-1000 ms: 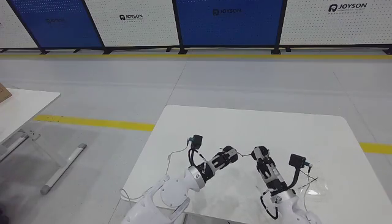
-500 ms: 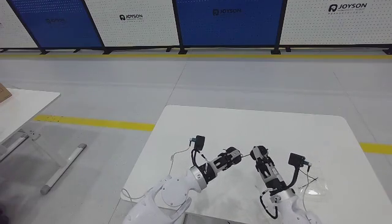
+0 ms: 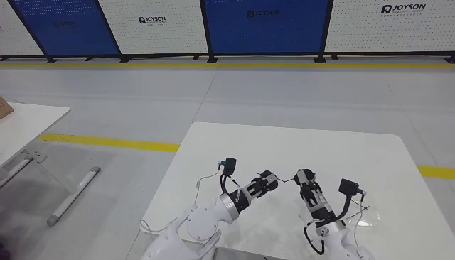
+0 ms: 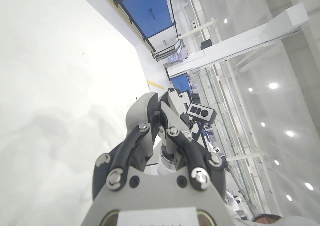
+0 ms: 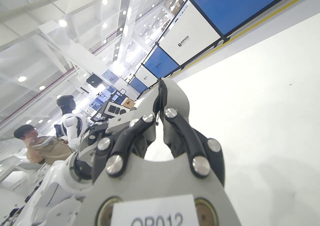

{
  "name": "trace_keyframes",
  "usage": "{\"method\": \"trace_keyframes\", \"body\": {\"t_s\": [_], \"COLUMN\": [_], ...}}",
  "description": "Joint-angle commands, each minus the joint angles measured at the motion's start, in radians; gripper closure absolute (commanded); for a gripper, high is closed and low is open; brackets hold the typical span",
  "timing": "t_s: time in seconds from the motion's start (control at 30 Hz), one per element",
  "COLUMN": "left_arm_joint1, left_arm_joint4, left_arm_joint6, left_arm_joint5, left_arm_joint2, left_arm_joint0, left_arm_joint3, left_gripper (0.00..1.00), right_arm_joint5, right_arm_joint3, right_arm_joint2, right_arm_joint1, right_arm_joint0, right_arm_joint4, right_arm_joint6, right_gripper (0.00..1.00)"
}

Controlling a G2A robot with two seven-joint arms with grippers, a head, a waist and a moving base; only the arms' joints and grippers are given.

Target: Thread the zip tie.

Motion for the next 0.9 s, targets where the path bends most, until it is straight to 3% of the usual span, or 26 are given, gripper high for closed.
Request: {"method": "trace_keyframes", "body": {"t_s": [0.0, 0.27, 0.63, 0.87], "left_arm_joint1": [0.000, 0.000, -0.005, -0.008], "left_arm_joint4": [0.011, 0.032, 0.070, 0.085], "left_arm_joint6": [0.009, 0.036, 0.046, 0.043], "left_arm_joint5": [0.002, 0.011, 0.036, 0.048], "left_arm_joint2": [0.002, 0.000, 0.029, 0.044], "left_arm_joint0": [0.005, 0.011, -0.005, -0.016], "left_arm_joint3": [-0.005, -0.011, -0.003, 0.001], "left_gripper": [0.92, 0.80, 0.91, 0.87], "right_arm_joint5": [0.004, 0.012, 0.008, 0.001], "right_arm_joint3": [-0.003, -0.009, -0.001, 0.005], "right_arm_joint2": [0.002, 0.002, 0.000, 0.004], "right_arm_joint1": [0.000, -0.002, -0.005, -0.006], "right_arm_joint0": [0.000, -0.002, 0.002, 0.003], "right_arm_joint4": [-0.007, -0.018, -0.017, -0.013], "right_arm_joint6": [-0.002, 0.002, 0.004, 0.001], "right_gripper": [1.00, 1.00, 1.00, 1.00]}}
